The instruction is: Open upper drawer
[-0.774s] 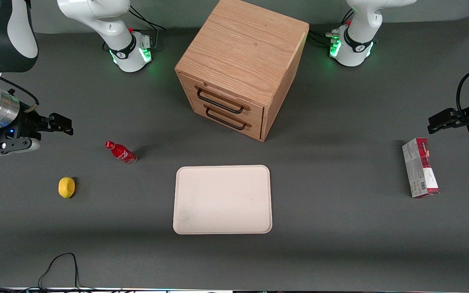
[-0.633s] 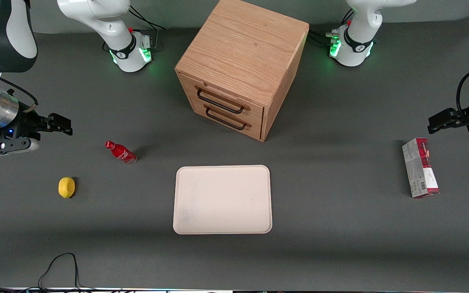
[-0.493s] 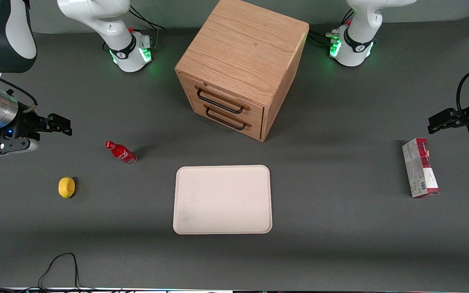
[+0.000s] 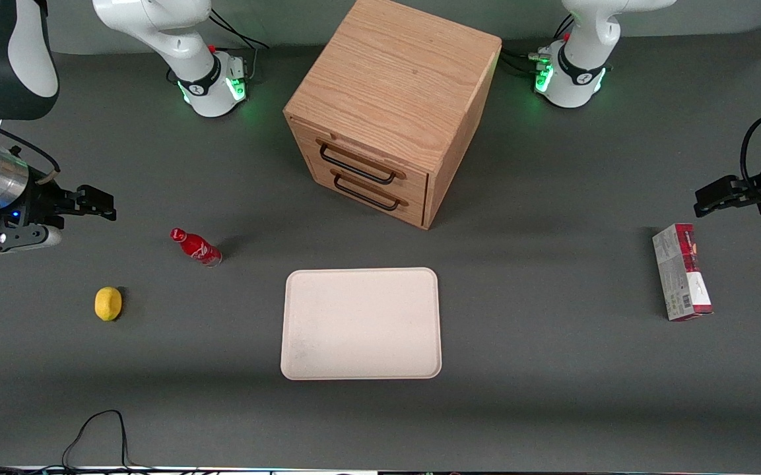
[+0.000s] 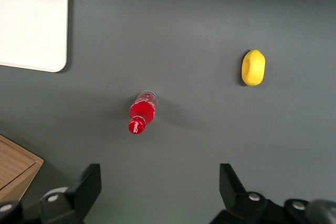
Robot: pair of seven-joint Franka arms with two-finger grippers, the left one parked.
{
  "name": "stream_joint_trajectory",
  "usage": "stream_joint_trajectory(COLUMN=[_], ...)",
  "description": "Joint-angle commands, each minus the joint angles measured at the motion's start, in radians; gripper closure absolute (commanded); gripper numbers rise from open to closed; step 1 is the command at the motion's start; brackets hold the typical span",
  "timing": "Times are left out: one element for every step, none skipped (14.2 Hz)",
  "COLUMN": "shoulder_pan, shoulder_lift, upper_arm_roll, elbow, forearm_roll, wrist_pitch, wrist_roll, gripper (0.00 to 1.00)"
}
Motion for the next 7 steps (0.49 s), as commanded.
stream_joint_trajectory(shoulder_pan=[-0.005, -0.002, 0.004, 0.008, 0.006, 0.005, 0.002], shoulder_lift=[0.025, 0.034, 0.051, 0.063, 0.065, 0.065, 0.068], upper_arm_roll=[0.004, 0.002, 0.004, 0.005, 0.007, 0.007, 0.008], elbow=[0.033, 0.041, 0.052, 0.065, 0.079, 0.098, 0.114], forearm_roll=[-0.014, -0.013, -0.013, -0.013, -0.011, -0.008, -0.007], wrist_pitch=[-0.023, -0.023, -0.024, -0.035, -0.05, -0.062, -0.081], wrist_roll=[-0.016, -0.015, -0.009, -0.008, -0.013, -0.018, -0.018], gripper=[0.0, 0.0, 0.0, 0.0, 0.0, 0.0, 0.0])
